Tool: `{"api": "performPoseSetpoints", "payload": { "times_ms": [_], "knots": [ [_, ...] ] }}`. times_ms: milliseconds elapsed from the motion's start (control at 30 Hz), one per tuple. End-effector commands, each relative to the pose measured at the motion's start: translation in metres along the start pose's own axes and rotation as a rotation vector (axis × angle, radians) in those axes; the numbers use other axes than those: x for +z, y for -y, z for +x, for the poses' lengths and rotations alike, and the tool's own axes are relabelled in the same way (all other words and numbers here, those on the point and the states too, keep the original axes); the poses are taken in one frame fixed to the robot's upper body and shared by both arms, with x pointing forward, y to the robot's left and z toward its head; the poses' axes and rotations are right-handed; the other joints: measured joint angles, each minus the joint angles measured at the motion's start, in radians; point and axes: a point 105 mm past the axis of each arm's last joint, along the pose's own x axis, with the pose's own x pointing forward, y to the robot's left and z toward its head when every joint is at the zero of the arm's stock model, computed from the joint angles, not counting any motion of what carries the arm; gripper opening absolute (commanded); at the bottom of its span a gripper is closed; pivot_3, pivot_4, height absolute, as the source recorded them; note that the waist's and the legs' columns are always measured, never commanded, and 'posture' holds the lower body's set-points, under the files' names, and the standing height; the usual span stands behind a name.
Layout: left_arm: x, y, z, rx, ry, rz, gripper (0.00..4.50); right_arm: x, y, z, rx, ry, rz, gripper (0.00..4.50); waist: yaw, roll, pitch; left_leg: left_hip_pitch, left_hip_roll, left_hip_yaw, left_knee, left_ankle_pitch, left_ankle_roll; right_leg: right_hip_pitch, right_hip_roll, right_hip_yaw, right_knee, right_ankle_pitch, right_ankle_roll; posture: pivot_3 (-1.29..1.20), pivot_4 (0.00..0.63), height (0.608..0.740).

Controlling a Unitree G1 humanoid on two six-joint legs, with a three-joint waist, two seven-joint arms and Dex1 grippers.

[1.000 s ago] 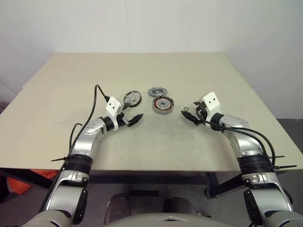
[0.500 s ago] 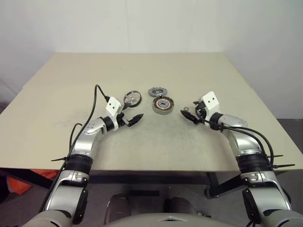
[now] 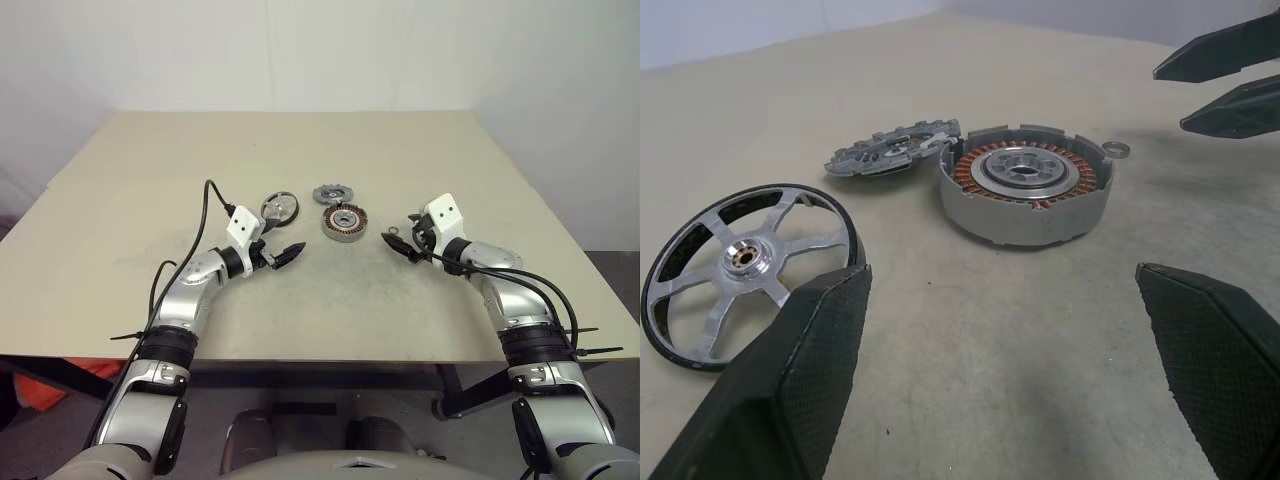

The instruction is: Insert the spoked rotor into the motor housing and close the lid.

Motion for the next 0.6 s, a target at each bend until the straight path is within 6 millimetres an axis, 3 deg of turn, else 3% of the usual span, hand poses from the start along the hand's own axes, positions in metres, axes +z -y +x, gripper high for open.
{"api": "performPoseSetpoints", "payload": {
  "times_ms": [33, 267, 433, 600],
  "knots": [
    [0.016, -0.003, 0.001, 0.0, 0.043, 0.04, 4.47, 0.017, 0.001, 0.001, 0.0, 0.046, -0.041, 4.09, 0.0, 0.0, 0.0, 0.0, 0.0, 0.0, 0.0, 0.0, 0.0, 0.0, 0.0, 0.0, 0.0, 0.0, 0.0, 0.0, 0.0, 0.74],
    [0.016, -0.003, 0.001, 0.005, 0.044, 0.042, 4.47, 0.017, 0.002, 0.003, 0.012, 0.023, -0.075, 4.09, 0.0, 0.0, 0.0, 0.0, 0.0, 0.0, 0.0, 0.0, 0.0, 0.0, 0.0, 0.0, 0.0, 0.0, 0.0, 0.0, 0.0, 0.74],
    [0.014, -0.001, 0.003, 0.009, 0.045, 0.036, 4.47, 0.009, 0.009, 0.009, 0.03, -0.1, -0.332, 4.09, -0.001, 0.0, 0.0, 0.0, 0.0, 0.0, 0.0, 0.0, 0.0, 0.0, 0.0, 0.0, 0.0, 0.0, 0.0, 0.0, 0.0, 0.74],
    [0.016, -0.002, 0.006, 0.012, 0.05, 0.037, 4.47, 0.023, 0.006, 0.029, 0.147, -0.153, -0.592, 4.09, -0.005, 0.0, 0.0, -0.001, 0.0, 0.0, 0.0, 0.0, 0.0, -0.001, 0.0, 0.0, 0.001, 0.0, 0.0, 0.0, 0.0, 0.74]
  ]
}}
